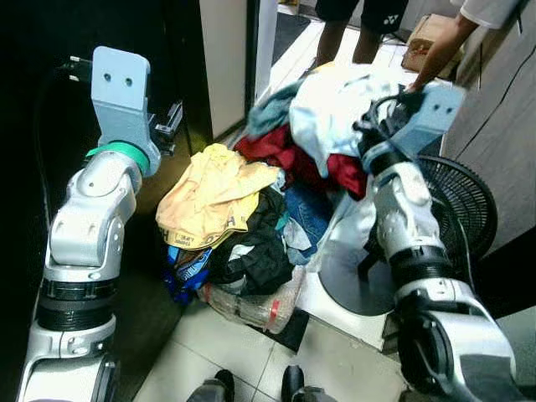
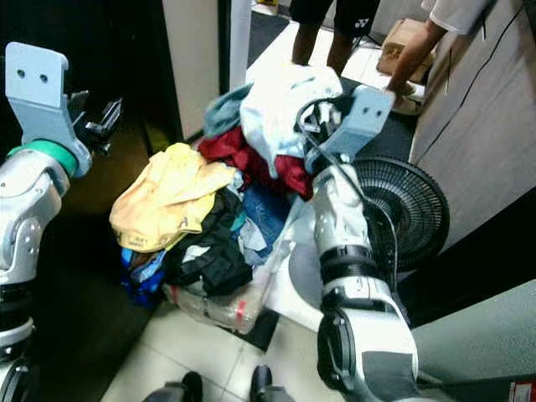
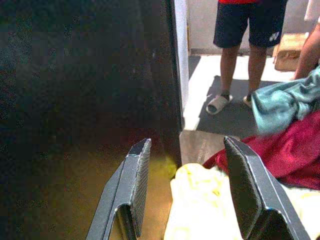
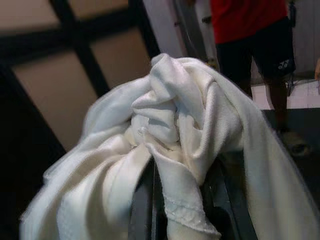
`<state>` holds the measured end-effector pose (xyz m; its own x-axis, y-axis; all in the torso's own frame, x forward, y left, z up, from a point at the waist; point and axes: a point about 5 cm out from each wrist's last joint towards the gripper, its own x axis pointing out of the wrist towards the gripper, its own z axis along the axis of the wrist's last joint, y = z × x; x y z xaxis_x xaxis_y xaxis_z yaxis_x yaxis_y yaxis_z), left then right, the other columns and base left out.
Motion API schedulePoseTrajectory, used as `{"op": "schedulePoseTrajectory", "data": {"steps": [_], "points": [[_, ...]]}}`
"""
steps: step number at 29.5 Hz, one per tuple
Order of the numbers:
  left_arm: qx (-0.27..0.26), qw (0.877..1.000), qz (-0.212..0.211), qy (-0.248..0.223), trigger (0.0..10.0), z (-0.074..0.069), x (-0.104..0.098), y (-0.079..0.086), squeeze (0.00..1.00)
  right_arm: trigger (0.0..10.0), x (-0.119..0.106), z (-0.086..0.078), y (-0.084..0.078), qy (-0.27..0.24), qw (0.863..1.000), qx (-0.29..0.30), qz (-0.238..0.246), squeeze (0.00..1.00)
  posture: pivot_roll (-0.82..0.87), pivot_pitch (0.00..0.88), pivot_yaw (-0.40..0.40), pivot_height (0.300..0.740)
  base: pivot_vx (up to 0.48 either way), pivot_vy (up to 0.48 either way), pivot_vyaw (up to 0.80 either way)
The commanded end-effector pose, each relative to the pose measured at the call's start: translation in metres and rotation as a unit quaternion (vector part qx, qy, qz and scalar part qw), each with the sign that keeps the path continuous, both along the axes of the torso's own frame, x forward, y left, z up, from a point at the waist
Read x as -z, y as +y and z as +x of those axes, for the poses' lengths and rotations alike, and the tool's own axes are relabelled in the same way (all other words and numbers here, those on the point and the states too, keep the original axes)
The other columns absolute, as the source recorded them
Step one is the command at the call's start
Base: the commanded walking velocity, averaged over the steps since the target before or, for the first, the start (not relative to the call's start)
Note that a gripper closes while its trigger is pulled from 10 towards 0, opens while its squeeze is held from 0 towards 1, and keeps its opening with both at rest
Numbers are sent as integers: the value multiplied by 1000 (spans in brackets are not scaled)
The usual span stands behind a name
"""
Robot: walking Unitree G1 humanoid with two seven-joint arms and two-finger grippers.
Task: Clothes washing
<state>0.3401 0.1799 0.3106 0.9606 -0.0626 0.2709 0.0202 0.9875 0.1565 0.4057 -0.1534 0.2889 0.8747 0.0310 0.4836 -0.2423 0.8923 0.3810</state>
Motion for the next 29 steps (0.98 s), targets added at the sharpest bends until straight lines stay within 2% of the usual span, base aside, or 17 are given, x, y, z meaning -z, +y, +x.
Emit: {"op": "schedulePoseTrajectory", "data": {"steps": [1,3,6,10,14,15,17,18,20,21,22,24,25,26,27,29], "points": [[-2,1000,4,14,10000,0,7,1,0,10000,-18,2,-2,-18,997,-26,66,0,168,166,58,740,0,0,0],[-1,1000,6,14,10000,0,8,0,0,10000,-25,4,0,-17,996,-35,84,0,174,159,59,740,0,0,0],[2,1000,8,14,10000,-1,8,-2,0,10000,-54,6,-3,-41,990,-48,124,0,185,146,52,740,0,0,0],[1,1000,7,12,10000,-2,9,-1,0,10000,-82,-1,-13,-95,983,-58,144,0,189,142,47,740,0,0,0],[-10,1000,5,10,10000,-4,9,4,0,10000,-113,-20,-17,-186,968,-88,145,0,187,131,35,740,0,0,0],[-13,1000,4,9,10000,-5,9,5,0,10000,-120,-25,-17,-205,965,-91,136,0,185,129,35,740,0,0,0],[-16,1000,0,4,10000,-5,9,7,0,10000,-137,-43,-12,-259,963,-49,45,0,177,121,31,740,0,0,0],[-16,1000,0,4,10000,-5,9,7,0,10000,-137,-43,-12,-259,963,-49,45,0,177,121,31,740,0,0,0],[-10,1000,-7,-3,10000,-7,6,5,0,10000,-144,-58,-7,-294,953,27,-61,0,171,112,26,740,0,0,0],[0,1000,-13,-8,10000,-9,6,1,0,10000,-140,-63,-9,-295,949,59,-91,0,171,103,21,740,0,0,0],[7,1000,-16,-11,10000,-10,5,-3,0,10000,-137,-66,-11,-295,946,80,-107,0,171,100,19,740,0,0,0],[21,999,-27,-16,10000,-14,5,-11,0,10000,-124,-74,-25,-282,942,126,-128,0,163,89,14,740,0,0,0],[21,999,-27,-16,10000,-14,5,-11,0,10000,-124,-74,-25,-282,942,126,-128,0,163,89,14,740,0,0,0],[27,999,-33,-16,10000,-16,6,-14,0,10000,-114,-83,-45,-266,941,169,-122,0,150,82,16,740,0,0,0],[27,999,-33,-16,10000,-16,6,-14,0,10000,-114,-83,-45,-266,941,169,-122,0,150,82,16,740,0,0,0],[30,999,-34,-14,10000,-16,9,-16,0,10000,-111,-92,-57,-258,940,191,-114,0,142,78,20,740,0,0,0]]}}
